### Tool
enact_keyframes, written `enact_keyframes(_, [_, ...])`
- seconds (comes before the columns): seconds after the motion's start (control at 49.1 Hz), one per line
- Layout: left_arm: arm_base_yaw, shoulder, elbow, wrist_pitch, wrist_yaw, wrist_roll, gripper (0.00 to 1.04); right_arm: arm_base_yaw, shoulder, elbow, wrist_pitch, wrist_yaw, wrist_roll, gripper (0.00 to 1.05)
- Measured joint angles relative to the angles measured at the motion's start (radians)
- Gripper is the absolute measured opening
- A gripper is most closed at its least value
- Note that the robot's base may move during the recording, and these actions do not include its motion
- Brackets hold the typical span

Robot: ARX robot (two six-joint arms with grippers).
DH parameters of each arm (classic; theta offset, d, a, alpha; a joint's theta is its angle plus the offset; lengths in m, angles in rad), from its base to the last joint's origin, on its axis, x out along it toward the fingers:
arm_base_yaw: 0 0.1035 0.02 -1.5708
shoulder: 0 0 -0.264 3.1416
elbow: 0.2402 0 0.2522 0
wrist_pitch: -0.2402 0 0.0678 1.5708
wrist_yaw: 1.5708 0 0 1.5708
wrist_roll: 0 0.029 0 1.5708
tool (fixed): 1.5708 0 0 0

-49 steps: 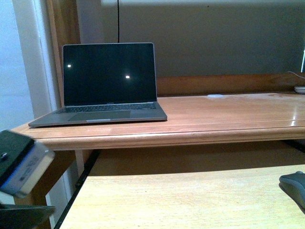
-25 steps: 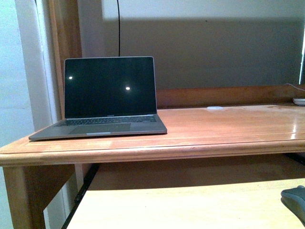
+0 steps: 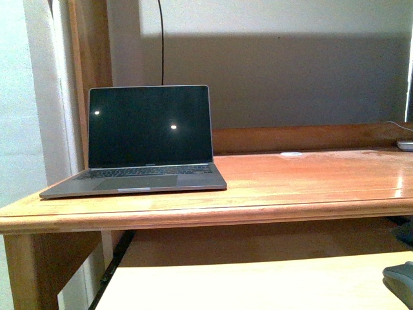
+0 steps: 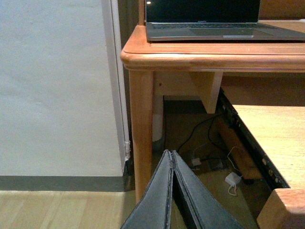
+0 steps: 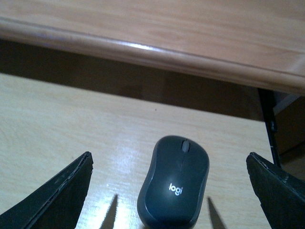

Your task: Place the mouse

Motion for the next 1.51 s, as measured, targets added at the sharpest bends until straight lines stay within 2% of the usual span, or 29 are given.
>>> enact_keyframes(0.061, [0.028, -0.051, -0.003, -0.046, 0.0, 0.0, 0.03, 0.006, 0.018, 0.0, -0.006, 0.008, -0.026, 0.97])
enact_keyframes(0.285, [0.031, -0.182, -0.006, -0.166, 0.01, 0.0, 0.03, 0.02, 0.103, 0.001, 0.009, 0.086, -0.096, 0.97])
enact_keyframes(0.55, [0.032, -0.334, -0.006, -0.309, 0.01, 0.0, 0.03, 0.005, 0.266, 0.073, -0.043, 0.192, -0.092, 0.97])
enact_keyframes(0.855, [0.032, -0.431, -0.006, -0.404, 0.01, 0.0, 0.03, 0.003, 0.318, 0.124, -0.116, 0.199, -0.031, 0.97])
enact_keyframes(0.916, [0.032, -0.446, -0.006, -0.42, 0.01, 0.0, 0.03, 0.001, 0.322, 0.126, -0.116, 0.193, -0.019, 0.91])
enact_keyframes(1.12, [0.032, -0.5, -0.006, -0.474, 0.01, 0.0, 0.03, -0.005, 0.342, 0.137, -0.116, 0.174, 0.016, 0.59])
enact_keyframes(1.221, [0.032, -0.548, -0.006, -0.518, 0.01, 0.0, 0.03, -0.011, 0.329, 0.137, -0.127, 0.166, 0.028, 0.56])
enact_keyframes(1.303, [0.032, -0.653, -0.006, -0.655, 0.01, 0.0, 0.03, -0.013, 0.296, 0.137, -0.167, 0.145, 0.053, 0.56])
enact_keyframes(1.405, [0.032, -0.686, -0.006, -0.667, 0.01, 0.0, 0.03, 0.003, 0.217, 0.154, -0.245, 0.116, 0.092, 0.56])
enact_keyframes(1.506, [0.032, -0.69, -0.006, -0.668, 0.011, 0.0, 0.03, 0.056, 0.174, 0.275, -0.301, 0.126, 0.139, 0.56])
